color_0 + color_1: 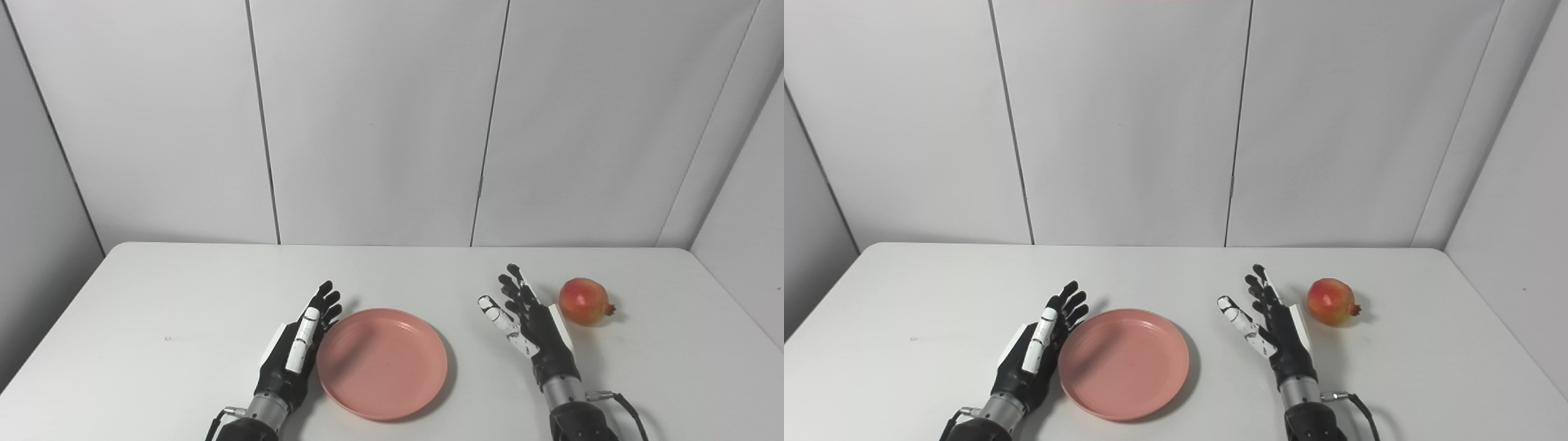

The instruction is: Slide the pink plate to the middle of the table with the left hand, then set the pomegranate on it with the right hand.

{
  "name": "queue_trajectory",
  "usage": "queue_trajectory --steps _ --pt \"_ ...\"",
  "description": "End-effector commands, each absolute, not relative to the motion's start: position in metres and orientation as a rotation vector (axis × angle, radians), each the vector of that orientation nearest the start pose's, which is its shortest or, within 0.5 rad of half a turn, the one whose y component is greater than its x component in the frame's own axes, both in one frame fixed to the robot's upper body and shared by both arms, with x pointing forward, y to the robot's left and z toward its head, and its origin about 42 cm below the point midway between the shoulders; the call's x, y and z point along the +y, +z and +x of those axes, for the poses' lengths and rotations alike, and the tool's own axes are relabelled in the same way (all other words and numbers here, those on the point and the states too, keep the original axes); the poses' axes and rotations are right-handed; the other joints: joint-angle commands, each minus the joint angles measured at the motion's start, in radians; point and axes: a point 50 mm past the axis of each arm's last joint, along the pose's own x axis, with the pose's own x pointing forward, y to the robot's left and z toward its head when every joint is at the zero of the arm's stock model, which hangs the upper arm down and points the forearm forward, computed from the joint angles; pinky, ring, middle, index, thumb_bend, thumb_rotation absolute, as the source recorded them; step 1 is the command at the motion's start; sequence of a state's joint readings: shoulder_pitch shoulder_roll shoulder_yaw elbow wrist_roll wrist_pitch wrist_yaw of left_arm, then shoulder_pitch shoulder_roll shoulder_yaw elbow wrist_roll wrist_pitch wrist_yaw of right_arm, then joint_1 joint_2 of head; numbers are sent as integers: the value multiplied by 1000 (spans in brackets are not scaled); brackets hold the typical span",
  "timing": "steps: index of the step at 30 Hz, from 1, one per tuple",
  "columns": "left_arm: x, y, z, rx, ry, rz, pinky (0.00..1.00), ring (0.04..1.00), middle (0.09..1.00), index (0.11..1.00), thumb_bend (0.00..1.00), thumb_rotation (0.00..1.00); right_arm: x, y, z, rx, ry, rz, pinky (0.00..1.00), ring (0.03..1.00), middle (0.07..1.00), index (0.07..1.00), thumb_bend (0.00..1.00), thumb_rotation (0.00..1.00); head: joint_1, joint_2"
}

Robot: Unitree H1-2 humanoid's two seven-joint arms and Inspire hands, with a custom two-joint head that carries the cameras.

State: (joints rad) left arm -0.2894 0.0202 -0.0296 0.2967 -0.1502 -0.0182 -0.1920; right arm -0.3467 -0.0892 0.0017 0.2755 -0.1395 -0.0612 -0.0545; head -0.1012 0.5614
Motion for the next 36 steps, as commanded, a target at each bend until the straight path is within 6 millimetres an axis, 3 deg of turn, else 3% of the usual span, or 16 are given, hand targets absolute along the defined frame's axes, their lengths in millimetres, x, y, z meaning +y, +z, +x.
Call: queue_trajectory --steps 1,12,17,21,25,33,36 --pt "179 108 377 -18 -283 -98 952 973 982 982 545 1000 -216 178 409 -298 -5 -234 888 907 912 940 663 523 0 3" --pt "182 109 377 -22 -281 -78 938 966 974 976 524 1000 -237 199 415 -370 -77 -359 768 858 914 930 674 436 -10 9" --pt "182 109 378 -20 -279 -78 936 966 974 977 534 1000 -247 207 418 -390 -128 -445 814 894 897 925 682 358 -17 8" --pt "183 108 378 -18 -278 -87 941 969 976 979 544 1000 -257 214 421 -398 -158 -481 846 914 914 925 685 375 -26 6" --pt "184 108 377 -14 -274 -91 941 968 976 980 551 1000 -277 220 425 -406 -229 -571 828 899 907 917 717 383 -35 5" --pt "186 107 378 -15 -266 -88 934 962 968 971 535 1000 -297 224 433 -407 -293 -687 787 867 893 914 774 349 -42 -1" --pt "187 107 378 -17 -261 -77 923 955 961 963 532 1000 -305 224 435 -403 -304 -732 799 877 897 913 809 379 -42 -1"
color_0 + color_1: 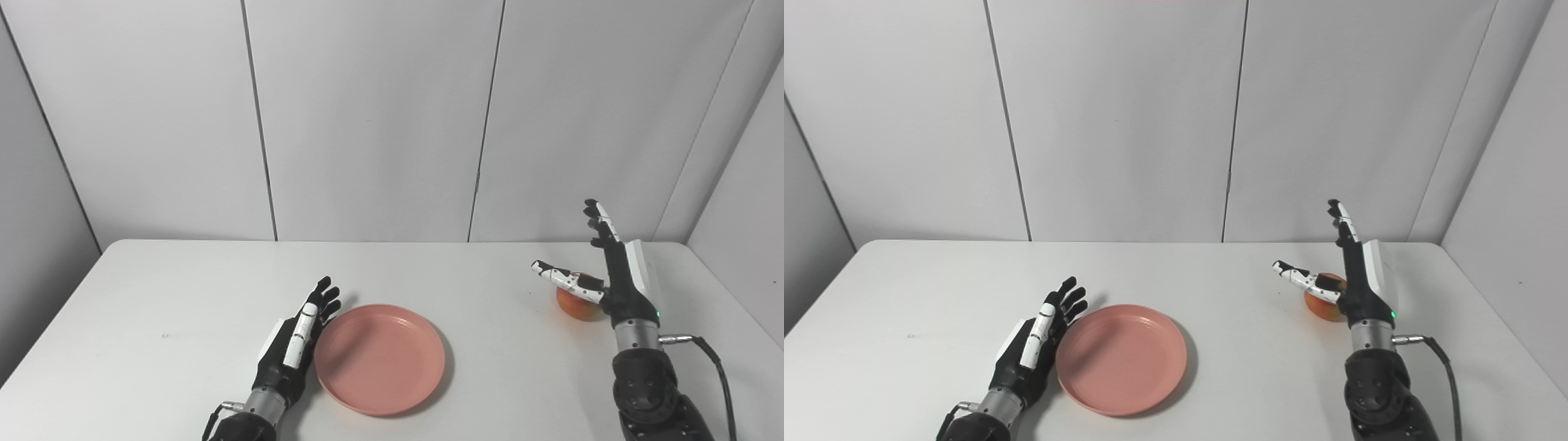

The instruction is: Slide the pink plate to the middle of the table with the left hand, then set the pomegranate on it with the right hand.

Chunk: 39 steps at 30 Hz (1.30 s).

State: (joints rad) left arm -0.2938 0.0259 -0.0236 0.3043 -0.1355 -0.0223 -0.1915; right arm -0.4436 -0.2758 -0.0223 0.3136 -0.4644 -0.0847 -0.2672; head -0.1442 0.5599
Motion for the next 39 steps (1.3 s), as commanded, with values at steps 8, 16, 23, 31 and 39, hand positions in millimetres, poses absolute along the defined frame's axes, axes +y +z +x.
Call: queue_trajectory --steps 8,16,23,31,39 --pt "186 108 379 -11 -263 -96 932 960 966 968 533 1000 -325 222 440 -375 -328 -852 780 865 888 905 835 418 1 1" --pt "187 109 378 -13 -261 -86 928 958 963 965 520 1000 -337 211 446 -271 -304 -874 767 868 900 905 839 371 1 1" --pt "188 109 378 -16 -260 -81 921 956 962 963 515 1000 -344 198 449 -221 -283 -888 764 863 895 899 858 362 1 3" --pt "188 109 378 -6 -259 -98 931 959 964 964 532 1000 -340 192 450 -187 -251 -905 770 866 902 907 855 390 2 4" --pt "188 110 378 -14 -263 -91 925 958 962 963 514 1000 -337 183 452 -136 -229 -910 761 867 901 907 863 358 1 9"
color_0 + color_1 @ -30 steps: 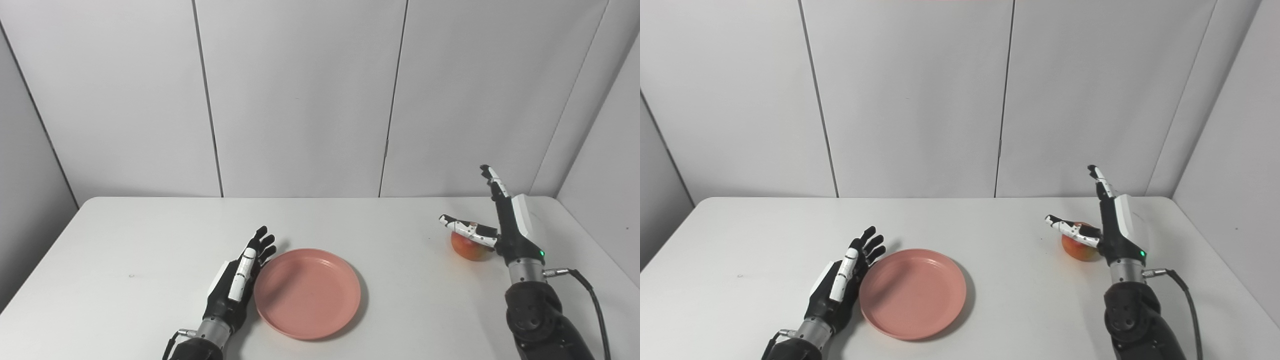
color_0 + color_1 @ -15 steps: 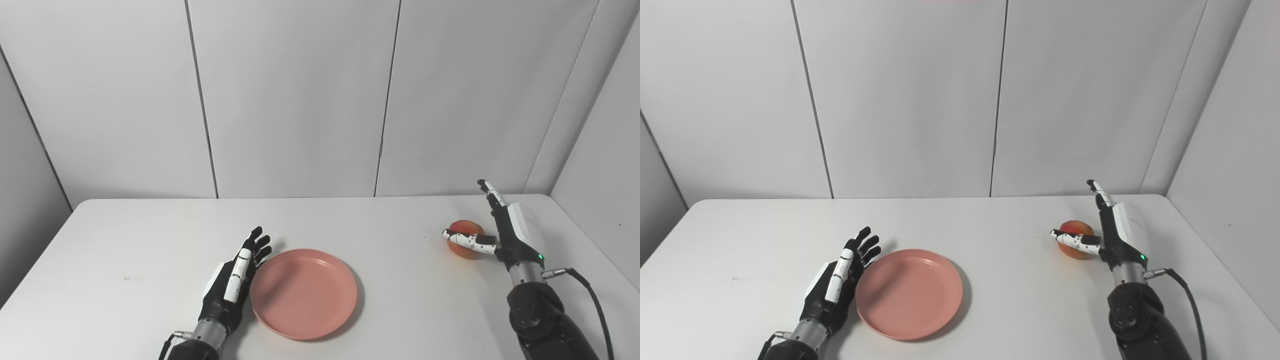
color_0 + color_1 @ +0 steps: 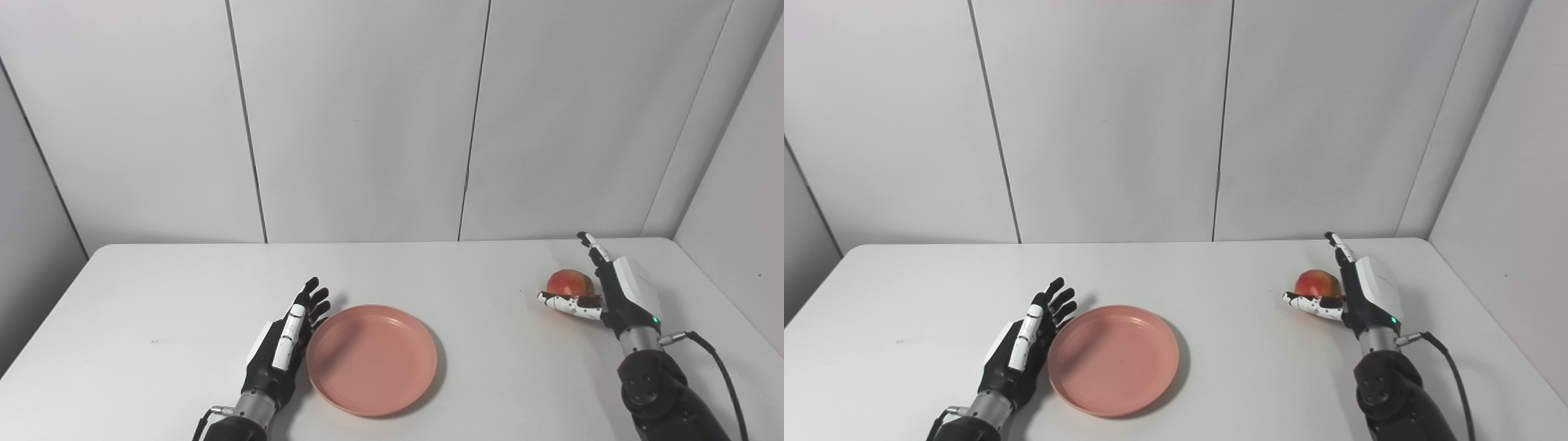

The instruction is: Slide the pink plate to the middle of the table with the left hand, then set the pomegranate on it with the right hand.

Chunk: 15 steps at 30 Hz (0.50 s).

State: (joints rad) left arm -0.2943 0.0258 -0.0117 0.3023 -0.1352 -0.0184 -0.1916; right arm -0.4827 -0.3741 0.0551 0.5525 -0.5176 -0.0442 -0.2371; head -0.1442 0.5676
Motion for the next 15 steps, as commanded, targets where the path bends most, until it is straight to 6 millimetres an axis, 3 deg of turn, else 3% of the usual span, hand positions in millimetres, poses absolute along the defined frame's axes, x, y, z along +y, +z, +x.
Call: queue_trajectory --steps 1,11,15 --pt "188 110 378 -13 -265 -99 931 961 965 965 516 1000 -337 182 452 -134 -224 -913 763 865 897 908 858 347 2 1" --pt "187 111 378 -14 -257 -92 925 958 962 963 518 1000 -334 173 453 -122 -211 -948 739 831 875 885 838 285 3 3" --pt "187 111 378 -14 -258 -90 921 955 961 962 515 1000 -334 171 453 -132 -219 -950 689 784 841 849 794 204 3 3"
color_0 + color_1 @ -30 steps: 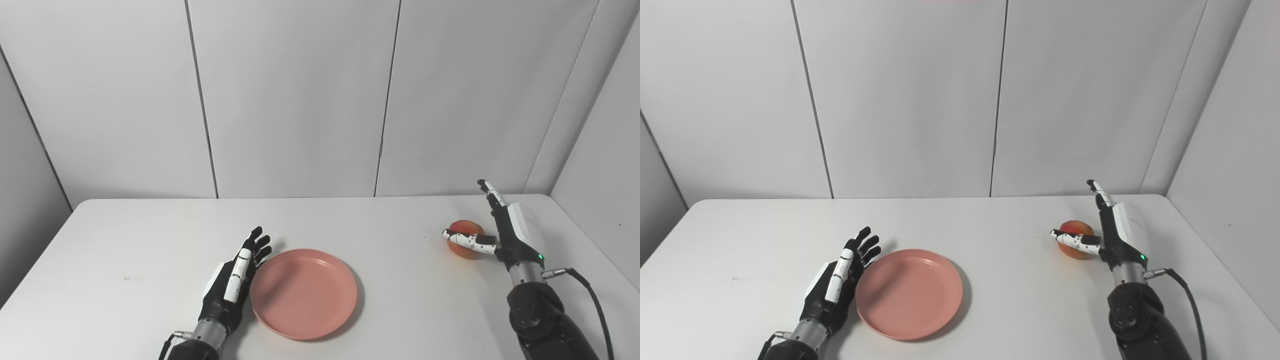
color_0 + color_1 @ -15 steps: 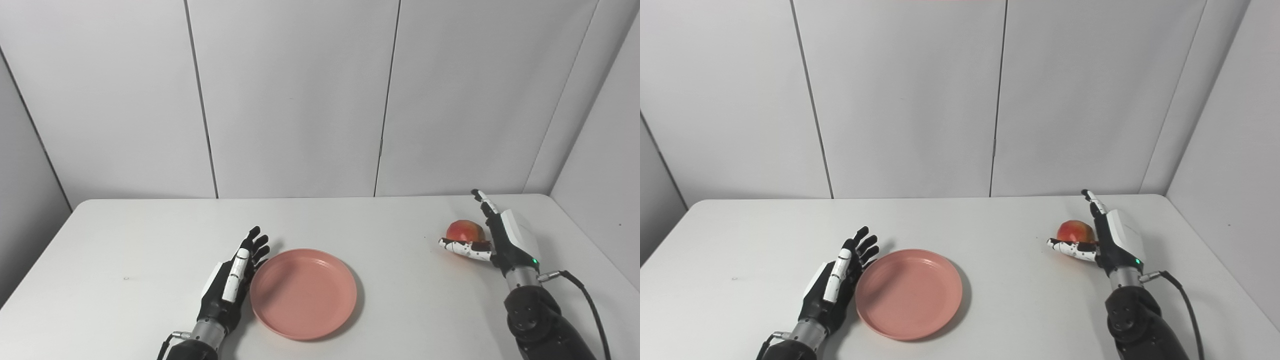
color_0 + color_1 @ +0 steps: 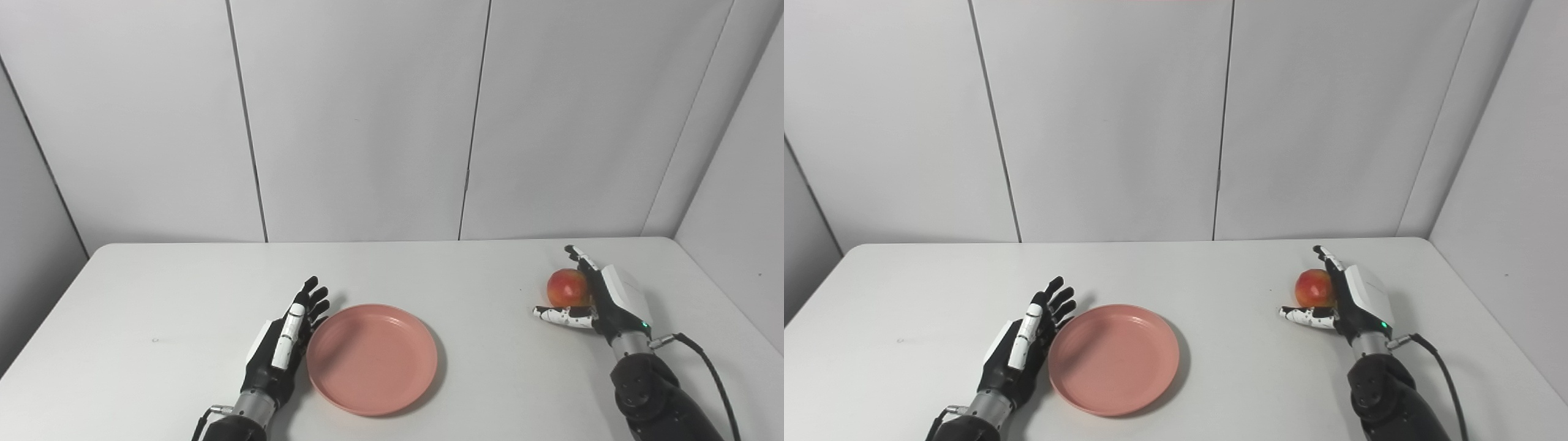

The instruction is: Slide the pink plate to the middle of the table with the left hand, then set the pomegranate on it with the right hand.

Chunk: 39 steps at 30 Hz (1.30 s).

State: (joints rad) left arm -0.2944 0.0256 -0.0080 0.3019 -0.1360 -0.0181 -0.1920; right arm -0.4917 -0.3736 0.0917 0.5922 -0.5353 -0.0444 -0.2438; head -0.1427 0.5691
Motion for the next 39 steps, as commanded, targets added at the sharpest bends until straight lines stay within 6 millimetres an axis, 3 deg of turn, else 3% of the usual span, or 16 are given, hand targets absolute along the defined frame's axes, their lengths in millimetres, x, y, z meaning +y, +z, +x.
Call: queue_trajectory --steps 1,11,17,19,21,39 --pt "187 111 378 -12 -257 -92 920 954 959 960 516 1000 -334 171 453 -134 -221 -949 675 770 827 838 777 174 1 1" --pt "187 112 378 -19 -261 -99 925 958 962 962 506 1000 -334 170 451 -160 -263 -957 600 691 743 765 673 44 2 9" --pt "186 112 379 -16 -263 -89 925 958 963 965 516 1000 -335 168 450 -196 -306 -931 477 560 628 687 595 0 3 8" --pt "186 112 379 -15 -263 -91 921 957 961 961 519 1000 -335 168 449 -204 -311 -936 449 529 495 564 533 0 4 8" --pt "186 112 379 -16 -266 -95 928 963 967 968 517 1000 -335 169 449 -204 -316 -927 418 499 459 540 519 0 4 8" --pt "181 110 380 -15 -266 -79 923 961 968 972 516 1000 -324 181 446 -337 -363 -851 397 476 452 532 518 0 20 -3"
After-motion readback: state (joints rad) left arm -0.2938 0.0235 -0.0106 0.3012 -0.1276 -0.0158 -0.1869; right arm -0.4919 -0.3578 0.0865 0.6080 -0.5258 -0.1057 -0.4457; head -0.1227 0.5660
